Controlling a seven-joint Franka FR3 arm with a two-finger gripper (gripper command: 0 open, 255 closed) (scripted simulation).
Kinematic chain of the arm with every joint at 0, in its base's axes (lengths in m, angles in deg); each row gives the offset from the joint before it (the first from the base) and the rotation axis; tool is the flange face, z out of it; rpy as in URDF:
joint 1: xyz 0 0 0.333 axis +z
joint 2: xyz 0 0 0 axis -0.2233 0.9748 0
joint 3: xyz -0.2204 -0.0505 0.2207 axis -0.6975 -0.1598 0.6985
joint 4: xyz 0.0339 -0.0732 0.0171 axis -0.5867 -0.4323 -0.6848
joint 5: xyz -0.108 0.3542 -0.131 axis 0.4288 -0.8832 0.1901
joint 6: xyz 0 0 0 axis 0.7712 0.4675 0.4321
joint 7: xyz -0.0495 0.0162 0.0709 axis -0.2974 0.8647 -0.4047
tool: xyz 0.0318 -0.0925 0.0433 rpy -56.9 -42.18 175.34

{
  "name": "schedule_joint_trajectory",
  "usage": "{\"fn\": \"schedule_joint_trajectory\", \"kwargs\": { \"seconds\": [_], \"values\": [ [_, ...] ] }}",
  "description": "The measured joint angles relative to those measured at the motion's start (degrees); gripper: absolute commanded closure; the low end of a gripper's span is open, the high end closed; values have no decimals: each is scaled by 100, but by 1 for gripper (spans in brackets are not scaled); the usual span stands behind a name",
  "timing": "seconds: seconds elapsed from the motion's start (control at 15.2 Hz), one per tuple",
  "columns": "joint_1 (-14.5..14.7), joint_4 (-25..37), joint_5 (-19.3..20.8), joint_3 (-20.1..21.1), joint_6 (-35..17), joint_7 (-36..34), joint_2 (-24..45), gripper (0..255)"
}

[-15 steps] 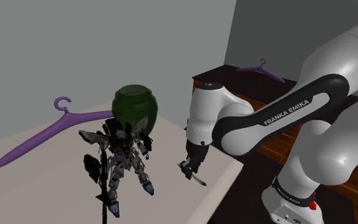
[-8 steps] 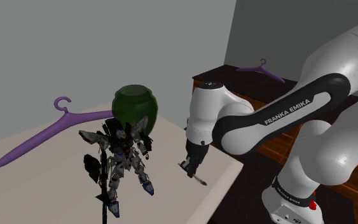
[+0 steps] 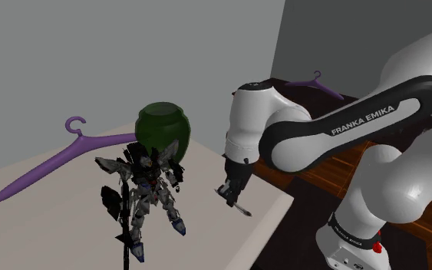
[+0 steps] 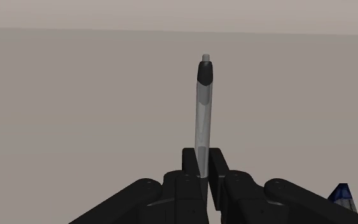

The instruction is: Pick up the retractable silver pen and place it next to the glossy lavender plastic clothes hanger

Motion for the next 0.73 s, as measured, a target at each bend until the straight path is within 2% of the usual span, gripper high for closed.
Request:
{"fn": "schedule_joint_trajectory", "kwargs": {
  "seconds": [0.73],
  "values": [
    [9,508,116,-259,1023,-37,-519,255]
  ]
}}
